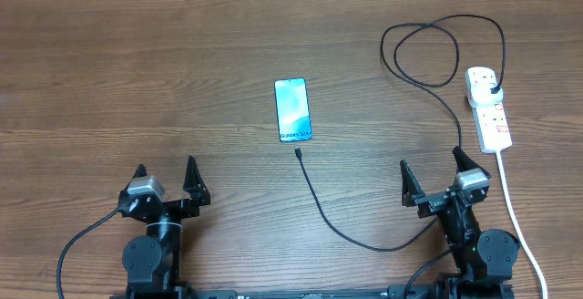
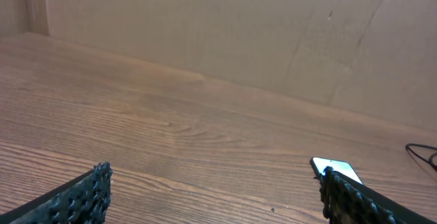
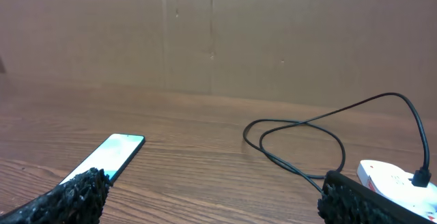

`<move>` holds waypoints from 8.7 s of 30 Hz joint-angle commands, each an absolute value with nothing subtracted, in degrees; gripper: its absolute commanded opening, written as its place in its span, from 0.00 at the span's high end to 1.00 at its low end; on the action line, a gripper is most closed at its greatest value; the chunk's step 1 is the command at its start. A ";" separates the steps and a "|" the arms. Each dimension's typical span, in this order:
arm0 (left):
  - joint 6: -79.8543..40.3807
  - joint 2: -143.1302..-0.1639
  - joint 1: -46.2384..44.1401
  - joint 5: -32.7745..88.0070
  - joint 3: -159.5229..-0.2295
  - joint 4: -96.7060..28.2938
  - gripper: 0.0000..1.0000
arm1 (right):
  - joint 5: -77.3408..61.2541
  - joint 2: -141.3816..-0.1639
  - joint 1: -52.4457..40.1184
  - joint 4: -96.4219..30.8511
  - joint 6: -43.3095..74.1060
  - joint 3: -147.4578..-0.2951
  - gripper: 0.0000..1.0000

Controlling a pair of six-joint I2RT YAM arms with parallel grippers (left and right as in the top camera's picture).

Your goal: Plug charger to phone and switch on socket

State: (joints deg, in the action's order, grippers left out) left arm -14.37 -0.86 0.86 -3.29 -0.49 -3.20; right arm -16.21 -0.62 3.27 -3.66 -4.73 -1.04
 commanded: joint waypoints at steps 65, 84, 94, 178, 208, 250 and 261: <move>-38.83 -116.73 -31.29 2.15 -107.98 -67.94 0.01 | -15.90 -0.16 2.96 -3.33 -4.99 -0.47 0.00; -33.19 -133.08 -30.89 -6.59 -107.98 -55.88 0.00 | -15.90 -0.16 2.96 -3.33 -4.99 -0.47 0.00; -34.48 -133.78 -30.02 -6.57 -107.70 -55.11 0.00 | -15.88 -0.16 2.96 -3.36 -4.99 -0.47 0.00; -22.46 -133.84 -27.59 -4.38 -102.37 -54.37 0.00 | -15.90 -0.16 2.96 -3.33 -4.99 -0.47 0.00; -26.22 -133.84 -29.10 1.30 -98.19 -52.45 0.28 | -15.90 -0.16 2.96 -3.36 -4.99 -0.47 0.00; -20.88 -129.73 -22.11 19.68 -98.96 -55.83 0.18 | -15.90 -0.16 2.96 -3.36 -4.99 -0.47 0.00; -10.41 -129.43 -17.19 40.88 -99.22 -58.81 0.18 | -31.62 -0.16 2.94 0.80 -3.81 -0.47 0.00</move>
